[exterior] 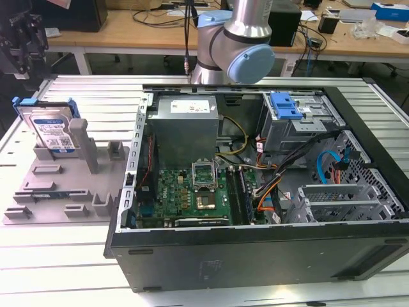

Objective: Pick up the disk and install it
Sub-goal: 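Pick up the disk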

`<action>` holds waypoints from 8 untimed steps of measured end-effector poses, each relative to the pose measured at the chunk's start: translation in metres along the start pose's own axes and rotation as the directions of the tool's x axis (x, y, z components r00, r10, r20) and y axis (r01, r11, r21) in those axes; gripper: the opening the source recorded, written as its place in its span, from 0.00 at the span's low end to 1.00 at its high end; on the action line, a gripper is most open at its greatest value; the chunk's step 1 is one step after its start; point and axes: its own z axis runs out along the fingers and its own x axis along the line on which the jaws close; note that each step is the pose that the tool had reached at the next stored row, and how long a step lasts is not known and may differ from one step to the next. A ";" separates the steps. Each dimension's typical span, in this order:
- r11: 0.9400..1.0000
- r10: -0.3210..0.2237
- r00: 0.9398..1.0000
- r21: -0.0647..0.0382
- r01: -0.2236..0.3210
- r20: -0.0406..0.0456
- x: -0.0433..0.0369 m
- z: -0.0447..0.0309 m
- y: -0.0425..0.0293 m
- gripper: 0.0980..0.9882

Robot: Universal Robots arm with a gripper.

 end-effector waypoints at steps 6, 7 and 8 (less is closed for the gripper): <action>0.999 -0.048 0.999 0.003 0.048 0.000 -0.0001 0.0007 0.0013 0.50; 0.999 -0.048 0.999 0.003 0.048 0.000 0.0000 0.0012 0.0033 0.50; 0.999 -0.048 0.999 0.002 0.048 0.000 0.0001 0.0016 0.0044 0.50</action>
